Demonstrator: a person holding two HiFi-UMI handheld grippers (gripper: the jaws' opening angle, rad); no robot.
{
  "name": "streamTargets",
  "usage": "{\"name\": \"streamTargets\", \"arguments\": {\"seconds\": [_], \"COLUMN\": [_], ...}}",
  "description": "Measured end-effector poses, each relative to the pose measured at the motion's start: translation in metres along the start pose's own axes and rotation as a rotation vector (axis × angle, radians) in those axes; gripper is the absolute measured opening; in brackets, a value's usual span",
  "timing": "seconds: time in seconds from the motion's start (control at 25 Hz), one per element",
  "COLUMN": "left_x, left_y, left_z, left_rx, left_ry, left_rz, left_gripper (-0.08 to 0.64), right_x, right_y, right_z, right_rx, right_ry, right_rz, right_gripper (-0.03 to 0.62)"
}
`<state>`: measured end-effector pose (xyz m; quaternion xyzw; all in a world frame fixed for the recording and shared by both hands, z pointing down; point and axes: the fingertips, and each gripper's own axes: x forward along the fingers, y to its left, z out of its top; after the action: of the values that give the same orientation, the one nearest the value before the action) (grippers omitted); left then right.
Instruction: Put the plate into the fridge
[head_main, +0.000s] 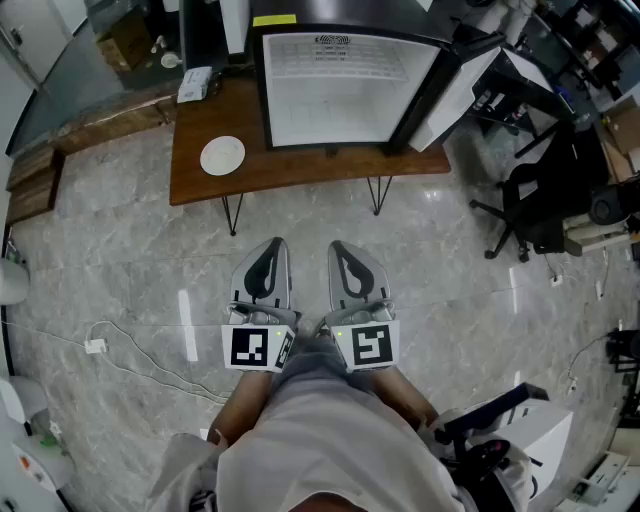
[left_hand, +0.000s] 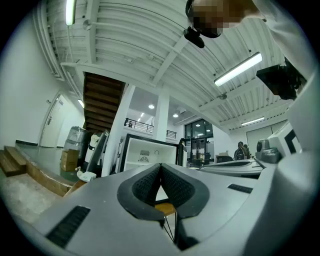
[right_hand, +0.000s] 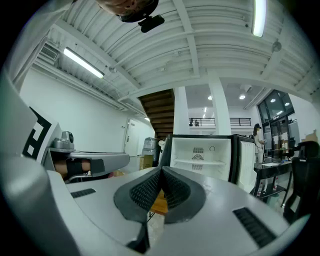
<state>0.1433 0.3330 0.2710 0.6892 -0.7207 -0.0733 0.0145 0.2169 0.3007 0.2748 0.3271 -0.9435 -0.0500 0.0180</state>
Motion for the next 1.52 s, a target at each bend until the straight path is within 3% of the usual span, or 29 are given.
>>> {"name": "streamTargets", "arguments": {"seconds": [0.6,1.04,1.24,1.52], "left_x": [0.038,0.085,0.117,0.191], "left_y": [-0.01,-0.019,0.043,0.221], "left_z": [-0.016,-0.045,-0.054,-0.058], "left_rx": [0.01,0.048,0.026,-0.001], "left_ry": [0.004,0.039,0.052,0.049], "left_rz": [0.014,0.052,0.085,0.038], "left_gripper": [0.018,0.02,0.02,0.02], "right_x": [0.021,0.062,0.126,0.311], "right_y": [-0.032,-0.072,-0.053,0.021], "right_z": [-0.012,-0.035,-0.051,-0.072], "right_rx": [0.017,-0.047,-0.058,-0.079], "right_ry": [-0.001,0.021,0.053,0.109], "right_rz": [0.03,0.142,0.182,0.168], "right_gripper": [0.015,0.017,0.017,0.017]}}
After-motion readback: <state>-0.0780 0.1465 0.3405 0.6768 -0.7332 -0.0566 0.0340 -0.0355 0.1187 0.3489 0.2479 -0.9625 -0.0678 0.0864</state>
